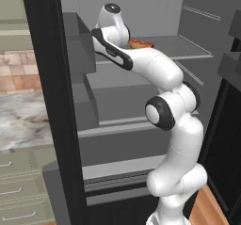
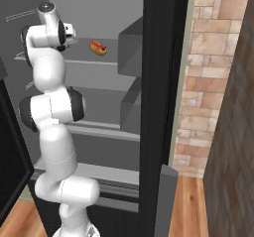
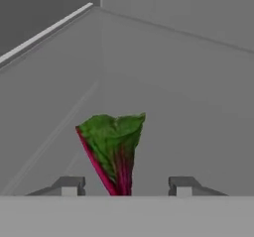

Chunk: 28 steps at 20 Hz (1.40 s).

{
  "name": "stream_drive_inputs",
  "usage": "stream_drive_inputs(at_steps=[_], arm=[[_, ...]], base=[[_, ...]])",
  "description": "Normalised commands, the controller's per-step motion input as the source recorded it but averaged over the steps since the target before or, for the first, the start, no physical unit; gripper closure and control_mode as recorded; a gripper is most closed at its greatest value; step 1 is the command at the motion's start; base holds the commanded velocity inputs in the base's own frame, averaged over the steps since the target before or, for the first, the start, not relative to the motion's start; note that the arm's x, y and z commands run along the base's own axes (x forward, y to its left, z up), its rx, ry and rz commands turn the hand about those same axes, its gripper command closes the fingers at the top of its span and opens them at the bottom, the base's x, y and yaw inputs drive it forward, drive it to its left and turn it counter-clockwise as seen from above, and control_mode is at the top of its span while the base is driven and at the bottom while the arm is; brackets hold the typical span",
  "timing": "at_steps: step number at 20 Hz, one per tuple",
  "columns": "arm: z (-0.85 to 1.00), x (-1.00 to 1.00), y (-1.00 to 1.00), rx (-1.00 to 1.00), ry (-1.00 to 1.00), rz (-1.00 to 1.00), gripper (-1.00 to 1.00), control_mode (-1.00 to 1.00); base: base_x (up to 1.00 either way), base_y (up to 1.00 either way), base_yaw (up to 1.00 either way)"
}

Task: Move the beet and hot dog from the top shelf to the second highest shelf to make space. Then, place the pitcher from the counter on the cleared top shelf.

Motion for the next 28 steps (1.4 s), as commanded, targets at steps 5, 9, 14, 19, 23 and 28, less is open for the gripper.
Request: stream_drive_inputs(at_steps=[5, 9, 14, 19, 23, 28], arm=[[-0.82, -0.15, 0.0, 0.0, -0.2, 0.0, 1.0, -1.0], [-0.59, -0.27, -0.04, 0.0, -0.24, -0.02, 1.0, -1.0], [-0.04, -0.88, -0.29, 0.0, -0.03, -0.04, 1.0, -1.0], [0.09, -1.0, -0.51, 0.0, 0.11, -0.02, 1.0, -1.0], [-0.01, -1.0, -0.64, 0.0, 0.03, -0.03, 1.0, -1.0], [-0.23, -1.0, -0.69, 0.0, 0.0, -0.02, 1.0, -1.0]], base=[[0.0, 0.0, 0.0], [0.0, 0.0, 0.0], [0.0, 0.0, 0.0], [0.0, 0.0, 0.0], [0.0, 0.0, 0.0], [0.0, 0.0, 0.0]])
